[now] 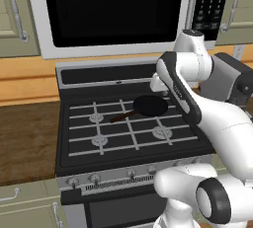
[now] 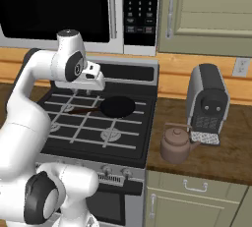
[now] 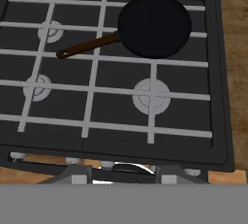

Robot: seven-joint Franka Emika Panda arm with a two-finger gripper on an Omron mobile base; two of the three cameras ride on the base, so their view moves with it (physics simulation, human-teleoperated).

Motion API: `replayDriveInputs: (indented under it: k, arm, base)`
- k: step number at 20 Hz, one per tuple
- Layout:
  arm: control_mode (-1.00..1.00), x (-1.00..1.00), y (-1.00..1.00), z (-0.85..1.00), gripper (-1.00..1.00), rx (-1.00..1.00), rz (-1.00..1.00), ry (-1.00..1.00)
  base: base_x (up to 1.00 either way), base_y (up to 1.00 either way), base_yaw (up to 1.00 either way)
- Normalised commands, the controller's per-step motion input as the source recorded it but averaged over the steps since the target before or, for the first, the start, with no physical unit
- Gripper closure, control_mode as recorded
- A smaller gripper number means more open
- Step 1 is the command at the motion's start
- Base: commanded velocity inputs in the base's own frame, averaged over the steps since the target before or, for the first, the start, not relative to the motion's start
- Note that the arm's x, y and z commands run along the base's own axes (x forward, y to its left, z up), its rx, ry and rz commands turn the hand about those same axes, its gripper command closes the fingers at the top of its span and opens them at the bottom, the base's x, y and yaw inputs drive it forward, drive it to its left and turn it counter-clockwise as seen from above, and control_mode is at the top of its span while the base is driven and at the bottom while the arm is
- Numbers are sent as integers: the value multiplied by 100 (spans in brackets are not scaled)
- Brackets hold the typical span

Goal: Pick the kettle from the counter and place it on a stove burner. Then turn the burner on.

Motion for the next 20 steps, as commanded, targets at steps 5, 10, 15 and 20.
replayDriveInputs:
  k: [5,10,15,20]
  arm:
    - [-100,-20,-5,2,-100,0,0,-9]
    - [-100,-60,-32,7,-100,0,-3,-17]
    - [-100,-55,-78,5,-100,0,-7,-16]
    - [-100,-39,-100,0,-100,0,-15,-6]
  base:
    - [0,0,0]
    - [0,0,0]
    - [0,0,0]
    - [0,0,0]
